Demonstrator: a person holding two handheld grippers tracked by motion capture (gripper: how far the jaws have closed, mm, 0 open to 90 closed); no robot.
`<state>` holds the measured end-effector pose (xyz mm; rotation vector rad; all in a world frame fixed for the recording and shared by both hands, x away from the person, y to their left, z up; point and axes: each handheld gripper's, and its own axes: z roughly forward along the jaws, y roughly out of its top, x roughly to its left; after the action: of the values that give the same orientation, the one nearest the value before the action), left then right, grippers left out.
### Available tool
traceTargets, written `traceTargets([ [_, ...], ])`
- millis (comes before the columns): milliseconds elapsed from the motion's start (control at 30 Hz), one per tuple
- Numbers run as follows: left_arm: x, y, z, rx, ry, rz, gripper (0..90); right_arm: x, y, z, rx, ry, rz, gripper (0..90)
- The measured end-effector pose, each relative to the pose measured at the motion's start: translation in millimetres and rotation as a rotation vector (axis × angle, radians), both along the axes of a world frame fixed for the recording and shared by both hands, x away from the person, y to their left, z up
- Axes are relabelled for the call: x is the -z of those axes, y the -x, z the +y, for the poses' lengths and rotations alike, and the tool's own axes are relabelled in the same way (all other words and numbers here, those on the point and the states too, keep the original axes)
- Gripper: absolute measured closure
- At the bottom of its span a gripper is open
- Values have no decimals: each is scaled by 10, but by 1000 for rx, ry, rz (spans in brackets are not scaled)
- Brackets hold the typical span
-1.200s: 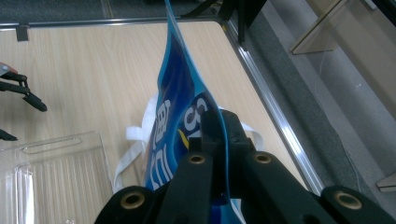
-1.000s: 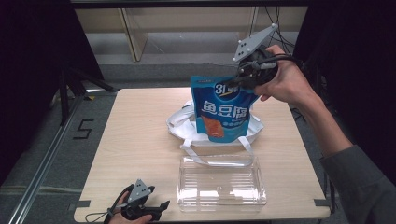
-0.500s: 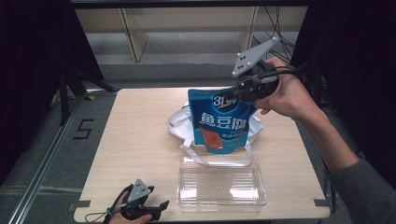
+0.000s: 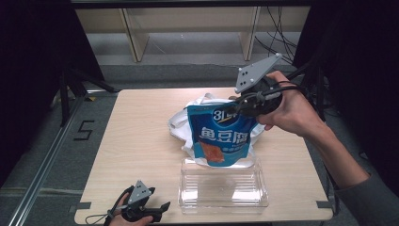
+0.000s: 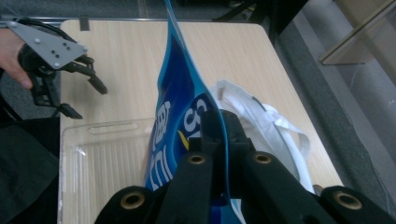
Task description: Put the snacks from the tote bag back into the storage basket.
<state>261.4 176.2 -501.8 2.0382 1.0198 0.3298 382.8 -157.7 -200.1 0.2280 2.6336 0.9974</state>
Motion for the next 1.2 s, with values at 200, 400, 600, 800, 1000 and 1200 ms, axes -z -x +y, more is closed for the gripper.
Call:
traceTargets([
  [200,-5,1,2,6,3,-2,236,86,117,33,-2,20,1,900],
  [400,-5,4,-3,3,7,0,236,211,162,57,-28,25,14,900],
  [600,-7,4,-1,-3,8,-5,236,342,147,59,-26,28,42,900],
  [800,-5,8,-20,-14,28,-9,238,492,107,56,-5,34,41,900],
  [1000,-6,8,-16,-15,29,-10,238,585,67,41,4,34,60,900],
  [1200,-10,2,3,-7,0,-10,238,658,48,31,12,37,74,900],
])
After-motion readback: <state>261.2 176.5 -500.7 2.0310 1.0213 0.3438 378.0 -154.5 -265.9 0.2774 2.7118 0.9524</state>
